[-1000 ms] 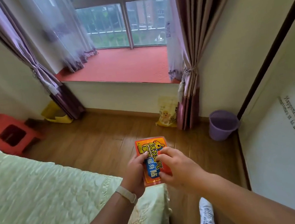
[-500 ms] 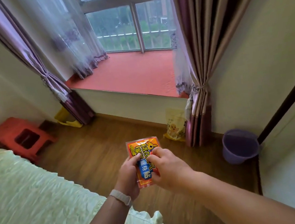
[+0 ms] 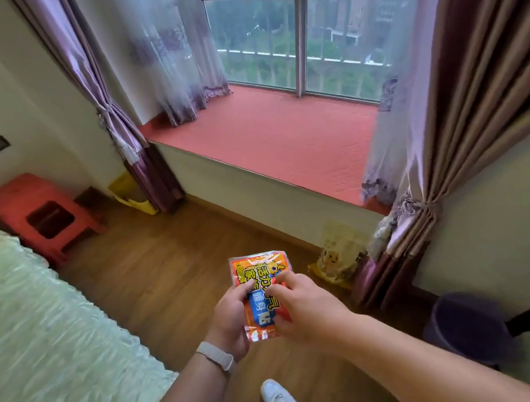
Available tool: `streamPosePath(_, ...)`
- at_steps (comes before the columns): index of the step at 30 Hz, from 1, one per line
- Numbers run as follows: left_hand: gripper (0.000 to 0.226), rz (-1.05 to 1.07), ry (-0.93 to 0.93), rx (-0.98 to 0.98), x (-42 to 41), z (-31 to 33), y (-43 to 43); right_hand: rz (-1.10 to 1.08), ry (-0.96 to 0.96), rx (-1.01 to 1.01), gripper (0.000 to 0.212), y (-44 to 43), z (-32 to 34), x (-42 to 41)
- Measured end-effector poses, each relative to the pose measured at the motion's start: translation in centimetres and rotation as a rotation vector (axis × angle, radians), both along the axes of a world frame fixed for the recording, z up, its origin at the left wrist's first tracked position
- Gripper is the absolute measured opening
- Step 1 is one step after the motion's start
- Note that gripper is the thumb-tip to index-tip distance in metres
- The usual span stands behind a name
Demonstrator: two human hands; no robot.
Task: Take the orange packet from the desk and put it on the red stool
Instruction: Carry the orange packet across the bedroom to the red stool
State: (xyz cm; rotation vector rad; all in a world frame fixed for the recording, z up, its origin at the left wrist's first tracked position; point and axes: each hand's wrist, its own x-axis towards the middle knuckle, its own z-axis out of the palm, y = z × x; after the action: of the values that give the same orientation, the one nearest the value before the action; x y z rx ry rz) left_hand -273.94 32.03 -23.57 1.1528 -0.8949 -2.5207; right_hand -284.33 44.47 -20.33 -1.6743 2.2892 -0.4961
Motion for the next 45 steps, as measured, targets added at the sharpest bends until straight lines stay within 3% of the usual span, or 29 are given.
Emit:
streamPosePath(6, 0.04, 0.041, 0.035, 0.072, -4.5, -1.5, -9.4, 0.044, 0.039, 0.114, 0.042, -10.2, 0.5, -4.9)
streamPosePath(13, 0.038, 0.196, 0.002, -0.037, -2.6, -0.7, -20.8, 0.204, 0.058, 0.065, 0.044, -22.6, 1.6, -4.4)
streamPosePath(27, 0.027, 0.673, -0.195, -0.121, 7.3, 1.1, -36.6, 0.9, 0.11, -0.015, 0.042, -47.9, -2.7, 0.7)
streamPosePath(40, 0.023, 1.01, -0.233, -0.148, 4.1, 6.7, -53.2, 1.132, -0.109, -0.201, 0.039, -69.9, 2.3, -2.1)
streamPosePath(45, 0.025, 0.987, -0.253, -0.141, 2.9, 8.0, -58.0, 1.113, -0.15, -0.245, 0.035, -73.8, 2.7, -3.7)
